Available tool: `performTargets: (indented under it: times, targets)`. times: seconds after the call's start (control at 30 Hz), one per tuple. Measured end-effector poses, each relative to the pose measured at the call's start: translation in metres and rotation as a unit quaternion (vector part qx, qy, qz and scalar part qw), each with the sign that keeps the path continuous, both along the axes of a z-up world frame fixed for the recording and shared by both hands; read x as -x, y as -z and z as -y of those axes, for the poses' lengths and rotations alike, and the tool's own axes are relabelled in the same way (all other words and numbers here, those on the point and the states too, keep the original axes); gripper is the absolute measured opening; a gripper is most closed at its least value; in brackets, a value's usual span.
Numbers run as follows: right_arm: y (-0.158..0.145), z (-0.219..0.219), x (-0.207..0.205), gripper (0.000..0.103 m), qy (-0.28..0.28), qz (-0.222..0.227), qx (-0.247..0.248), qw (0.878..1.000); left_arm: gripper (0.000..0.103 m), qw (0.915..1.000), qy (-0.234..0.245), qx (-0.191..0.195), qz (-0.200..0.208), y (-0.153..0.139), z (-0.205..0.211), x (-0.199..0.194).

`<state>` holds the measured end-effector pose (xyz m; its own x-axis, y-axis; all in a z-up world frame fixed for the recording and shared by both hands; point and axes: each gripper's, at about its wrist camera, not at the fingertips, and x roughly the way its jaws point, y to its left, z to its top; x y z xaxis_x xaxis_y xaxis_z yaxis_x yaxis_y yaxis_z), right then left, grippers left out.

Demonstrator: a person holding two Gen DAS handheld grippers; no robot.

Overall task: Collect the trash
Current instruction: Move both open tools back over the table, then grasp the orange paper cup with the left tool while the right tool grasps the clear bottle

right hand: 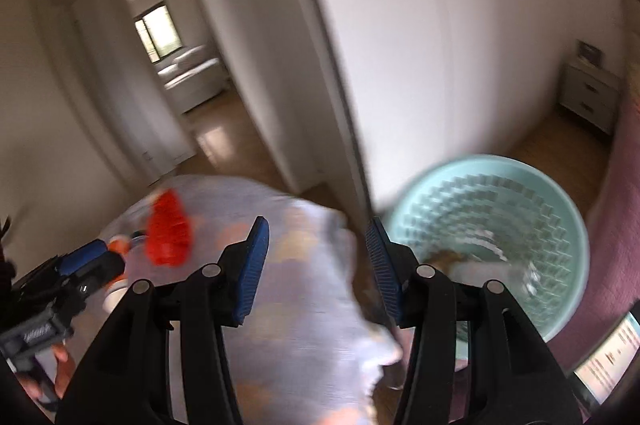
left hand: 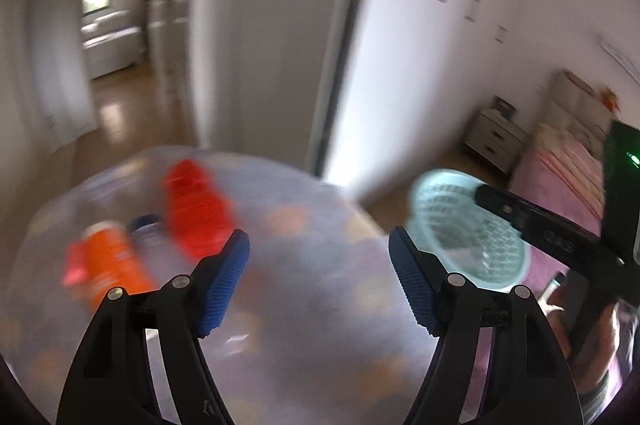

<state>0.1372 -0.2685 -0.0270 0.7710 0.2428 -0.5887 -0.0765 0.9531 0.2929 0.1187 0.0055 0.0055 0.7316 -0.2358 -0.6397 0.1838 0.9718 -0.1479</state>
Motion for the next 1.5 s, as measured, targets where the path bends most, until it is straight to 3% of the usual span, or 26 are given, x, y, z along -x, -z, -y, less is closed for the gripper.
performTargets:
  times: [0.17,0.3,0.4,0.53,0.93,1.1,1.13,1.27,1.5]
  targets:
    - [0.019,-0.085,0.005,0.048,-0.093,0.007,-0.003,0.996,0.07,0.9963,-0.081,0.025,-0.008,0.005,-0.067,0.007]
    - [0.034,-0.14,0.008,0.049,-0.161,-0.006,0.005,0.987,0.07,0.9879,-0.143,0.05,-0.032,0.02,-0.128,0.007]
    - [0.046,-0.171,0.011,0.056,-0.188,-0.011,0.008,0.982,0.07,0.9824,-0.162,0.076,-0.053,0.034,-0.159,0.002]
    - [0.059,-0.198,0.009,0.057,-0.204,-0.023,0.021,0.979,0.07,0.9782,-0.159,0.109,-0.077,0.05,-0.177,-0.002]
    - [0.082,-0.227,-0.015,0.057,-0.225,-0.062,0.092,0.968,0.073,0.9636,-0.15,0.184,-0.123,0.092,-0.19,-0.026]
    - [0.087,-0.237,-0.019,0.056,-0.236,-0.067,0.102,0.964,0.075,0.9666,-0.147,0.169,-0.124,0.095,-0.184,-0.032]
    - [0.089,-0.237,-0.019,0.049,-0.238,-0.068,0.102,0.964,0.075,0.9675,-0.147,0.164,-0.124,0.095,-0.182,-0.032]
    - [0.09,-0.231,-0.014,0.047,-0.239,-0.066,0.09,0.964,0.075,0.9693,-0.143,0.155,-0.126,0.095,-0.178,-0.031]
    - [0.091,-0.217,0.001,0.047,-0.225,-0.07,0.08,0.968,0.054,0.9732,-0.135,0.141,-0.122,0.09,-0.158,-0.014]
